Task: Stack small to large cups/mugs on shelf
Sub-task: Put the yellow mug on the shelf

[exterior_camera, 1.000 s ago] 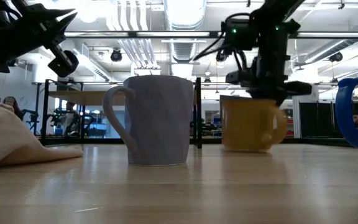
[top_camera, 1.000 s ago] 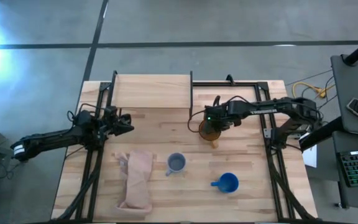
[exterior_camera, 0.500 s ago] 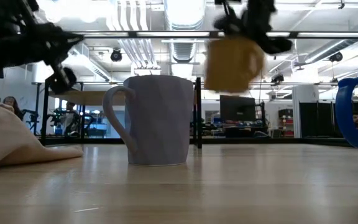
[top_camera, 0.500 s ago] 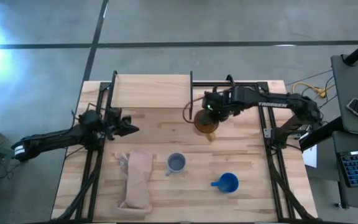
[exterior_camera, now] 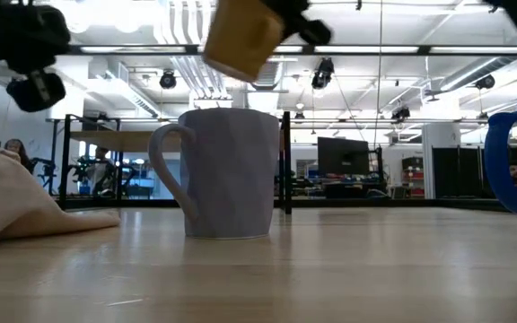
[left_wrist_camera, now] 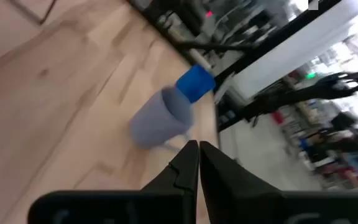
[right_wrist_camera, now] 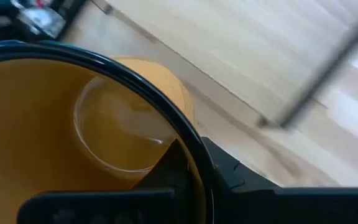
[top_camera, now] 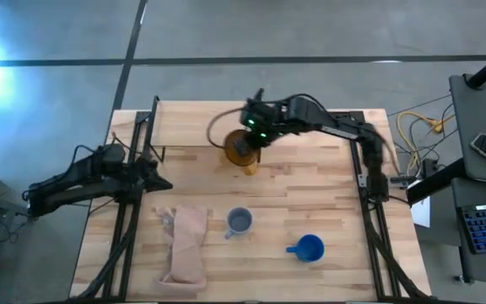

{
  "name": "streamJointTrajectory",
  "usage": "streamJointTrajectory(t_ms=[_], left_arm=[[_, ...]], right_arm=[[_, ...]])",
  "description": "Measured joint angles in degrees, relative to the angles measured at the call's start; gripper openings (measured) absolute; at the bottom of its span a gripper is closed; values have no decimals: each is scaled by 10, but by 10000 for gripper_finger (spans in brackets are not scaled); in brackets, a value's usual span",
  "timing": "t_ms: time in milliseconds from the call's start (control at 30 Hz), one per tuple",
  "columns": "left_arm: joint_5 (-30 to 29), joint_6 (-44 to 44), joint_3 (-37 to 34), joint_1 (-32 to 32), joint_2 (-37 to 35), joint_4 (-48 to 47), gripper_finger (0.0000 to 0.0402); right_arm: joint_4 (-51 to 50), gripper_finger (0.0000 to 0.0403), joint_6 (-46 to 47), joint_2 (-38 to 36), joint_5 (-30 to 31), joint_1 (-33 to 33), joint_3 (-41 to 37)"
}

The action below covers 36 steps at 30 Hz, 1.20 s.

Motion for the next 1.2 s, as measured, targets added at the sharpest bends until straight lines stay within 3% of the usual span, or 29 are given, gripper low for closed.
streamJointTrajectory(t_ms=[67,167,333,400,500,700,833,1033,1200], left_arm=[[-12,9,11,-1,-21,-40,0],[-24,8,17,-1,-55,-46,0],[-43,7,15,-1,-83,-58,0],[-42,7,12,-1,-79,-71,0],[-38,7,0,-1,-54,-70,0],[-37,6,-4,-1,10,16,0],[-51,24,21,-1,56,104,0],[-145,81,97,-1,120,105,0],[-190,101,153,-1,182,107,0]], right_arm=[[23,15,-8,37,-23,-12,36],[115,14,8,32,-88,-32,-14],[153,14,-7,43,-80,-27,-6],[171,14,-7,46,-50,-24,9],[167,14,-6,48,22,-33,23],[138,14,2,51,69,-83,23],[106,14,4,58,33,-102,22],[75,14,2,67,22,-118,21],[76,14,2,69,29,-134,21]])
